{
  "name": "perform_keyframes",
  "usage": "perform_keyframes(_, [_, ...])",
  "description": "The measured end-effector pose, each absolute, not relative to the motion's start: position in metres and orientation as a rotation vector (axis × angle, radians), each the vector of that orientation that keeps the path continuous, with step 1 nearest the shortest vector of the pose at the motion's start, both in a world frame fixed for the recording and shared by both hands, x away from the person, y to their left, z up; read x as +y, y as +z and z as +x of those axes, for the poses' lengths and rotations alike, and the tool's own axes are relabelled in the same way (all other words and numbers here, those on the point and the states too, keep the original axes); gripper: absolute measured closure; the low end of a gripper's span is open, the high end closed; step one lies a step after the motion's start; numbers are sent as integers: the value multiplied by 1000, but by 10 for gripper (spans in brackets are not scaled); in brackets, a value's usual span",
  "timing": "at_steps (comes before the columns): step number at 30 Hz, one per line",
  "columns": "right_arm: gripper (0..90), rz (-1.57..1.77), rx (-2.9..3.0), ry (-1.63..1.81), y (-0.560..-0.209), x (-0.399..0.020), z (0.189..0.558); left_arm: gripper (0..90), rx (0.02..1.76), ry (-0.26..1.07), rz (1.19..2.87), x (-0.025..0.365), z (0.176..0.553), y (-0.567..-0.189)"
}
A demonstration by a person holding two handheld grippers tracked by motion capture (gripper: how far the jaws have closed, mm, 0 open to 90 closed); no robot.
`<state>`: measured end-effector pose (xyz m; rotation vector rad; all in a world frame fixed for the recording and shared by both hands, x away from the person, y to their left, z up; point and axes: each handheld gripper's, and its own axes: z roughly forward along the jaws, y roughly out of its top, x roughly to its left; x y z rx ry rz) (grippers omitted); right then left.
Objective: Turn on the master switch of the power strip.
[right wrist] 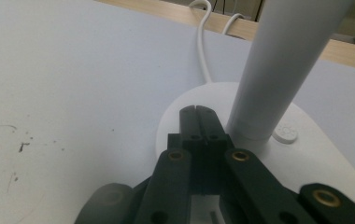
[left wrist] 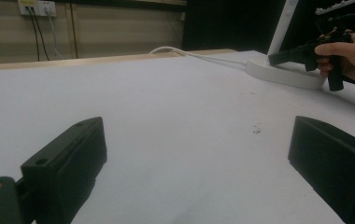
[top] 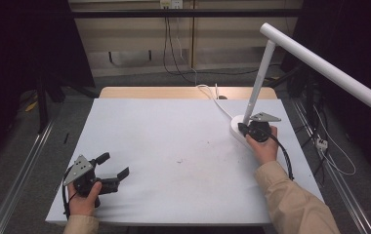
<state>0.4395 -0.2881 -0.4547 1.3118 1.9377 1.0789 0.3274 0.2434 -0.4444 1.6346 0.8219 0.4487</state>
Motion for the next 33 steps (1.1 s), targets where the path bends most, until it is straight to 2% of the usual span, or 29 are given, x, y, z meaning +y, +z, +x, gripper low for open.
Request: perform_keyframes(33, [900, 1309, 1933, 1080, -455, -288, 439, 41, 824, 447, 1631, 243, 328, -445])
